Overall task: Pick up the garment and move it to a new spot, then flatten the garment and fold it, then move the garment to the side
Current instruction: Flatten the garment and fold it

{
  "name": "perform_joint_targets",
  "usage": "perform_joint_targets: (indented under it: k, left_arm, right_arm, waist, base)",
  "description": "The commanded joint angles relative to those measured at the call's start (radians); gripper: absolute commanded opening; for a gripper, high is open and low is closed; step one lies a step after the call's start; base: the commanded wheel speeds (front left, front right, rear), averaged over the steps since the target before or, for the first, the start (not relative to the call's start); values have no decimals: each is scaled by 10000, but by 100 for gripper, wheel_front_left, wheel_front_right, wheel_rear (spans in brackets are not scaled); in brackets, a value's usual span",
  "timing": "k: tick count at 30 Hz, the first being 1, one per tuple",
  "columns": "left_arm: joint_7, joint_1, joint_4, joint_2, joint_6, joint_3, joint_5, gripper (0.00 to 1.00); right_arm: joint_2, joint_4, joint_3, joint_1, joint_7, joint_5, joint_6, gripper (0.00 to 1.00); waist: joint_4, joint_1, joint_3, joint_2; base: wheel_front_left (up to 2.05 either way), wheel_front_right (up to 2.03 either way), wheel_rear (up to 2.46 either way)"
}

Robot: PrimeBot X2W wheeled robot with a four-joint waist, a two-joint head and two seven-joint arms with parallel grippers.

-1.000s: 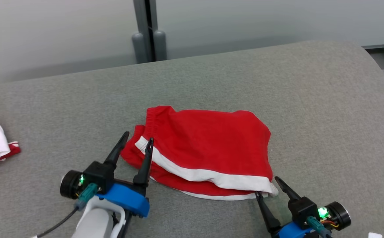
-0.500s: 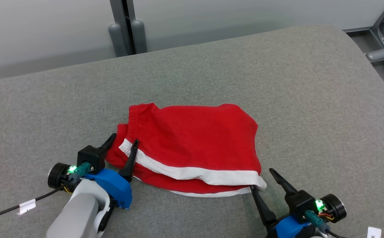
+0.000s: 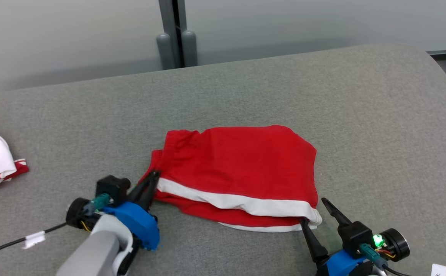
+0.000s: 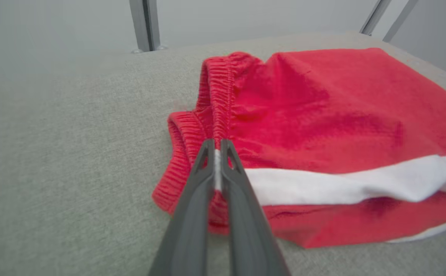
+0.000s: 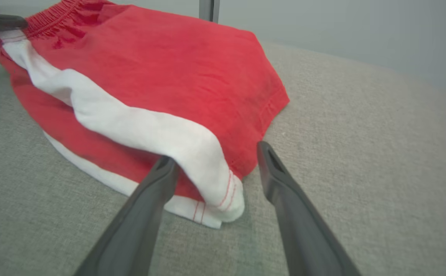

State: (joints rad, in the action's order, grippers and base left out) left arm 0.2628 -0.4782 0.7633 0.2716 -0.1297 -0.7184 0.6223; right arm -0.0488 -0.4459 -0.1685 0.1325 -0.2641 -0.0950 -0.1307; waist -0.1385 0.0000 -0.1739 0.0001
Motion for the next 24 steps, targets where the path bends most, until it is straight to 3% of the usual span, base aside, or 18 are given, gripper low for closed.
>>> perform_joint_targets:
  k: [1, 8, 24]
  left_arm:
    - [29, -93, -176, 145, -15, 455, 29, 0]
    - [29, 875, -671, -109, 211, 1986, -493, 0]
    - [28, 3394, -1158, -1148, 210, 4049, -1574, 0]
  right_arm:
    - [-31, -73, 43, 56, -7, -41, -2, 100]
    - [-31, -261, 98, 61, -7, -197, -2, 100]
    - [-31, -525, 455, -363, -7, 138, -2, 100]
  waist:
    - [119, 0, 52, -1]
    - [468, 0, 406, -1]
    - [728, 0, 1206, -1]
  base:
    - [0, 0, 0]
    - [0, 0, 0]
    - [0, 0, 0]
